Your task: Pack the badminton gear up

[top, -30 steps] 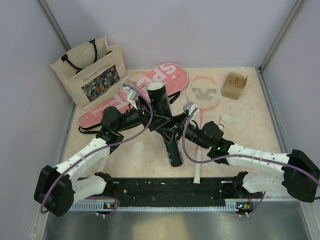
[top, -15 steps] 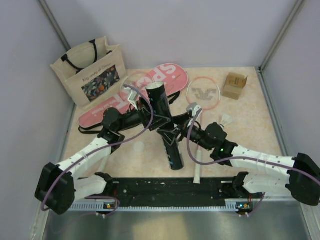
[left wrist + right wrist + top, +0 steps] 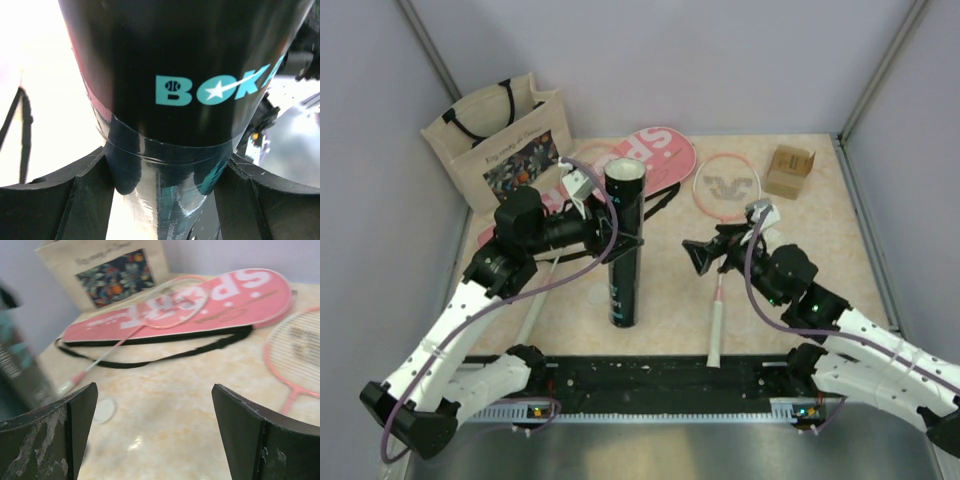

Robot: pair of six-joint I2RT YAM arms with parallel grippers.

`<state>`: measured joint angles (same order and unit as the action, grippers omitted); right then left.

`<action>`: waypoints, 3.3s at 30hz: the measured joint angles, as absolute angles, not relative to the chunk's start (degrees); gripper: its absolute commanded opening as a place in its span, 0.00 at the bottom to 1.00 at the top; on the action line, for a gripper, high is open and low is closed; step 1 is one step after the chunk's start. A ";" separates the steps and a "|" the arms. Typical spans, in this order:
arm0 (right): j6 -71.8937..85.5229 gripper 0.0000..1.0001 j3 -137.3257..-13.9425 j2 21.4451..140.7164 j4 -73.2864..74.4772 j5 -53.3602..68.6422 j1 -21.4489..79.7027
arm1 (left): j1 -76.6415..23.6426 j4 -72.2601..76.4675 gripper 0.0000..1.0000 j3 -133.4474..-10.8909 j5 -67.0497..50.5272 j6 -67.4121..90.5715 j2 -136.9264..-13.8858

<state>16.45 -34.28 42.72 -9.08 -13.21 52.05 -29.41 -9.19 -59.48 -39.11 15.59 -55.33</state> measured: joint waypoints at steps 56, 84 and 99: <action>-4.47 0.00 -73.84 104.73 41.54 37.82 -11.88 | -39.90 -31.20 0.38 -57.23 -36.23 -3.55 -62.39; 24.80 0.00 -66.74 62.74 2.85 36.47 19.07 | -39.90 -32.86 0.43 -58.19 -33.08 -3.16 -62.94; 31.03 0.00 -61.76 62.63 -3.73 35.77 30.52 | -39.86 -35.90 0.42 -58.19 -30.92 -2.87 -63.16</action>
<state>31.03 -61.76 62.63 -3.73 35.77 30.52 -39.86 -35.90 -58.19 -30.92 -2.87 -63.16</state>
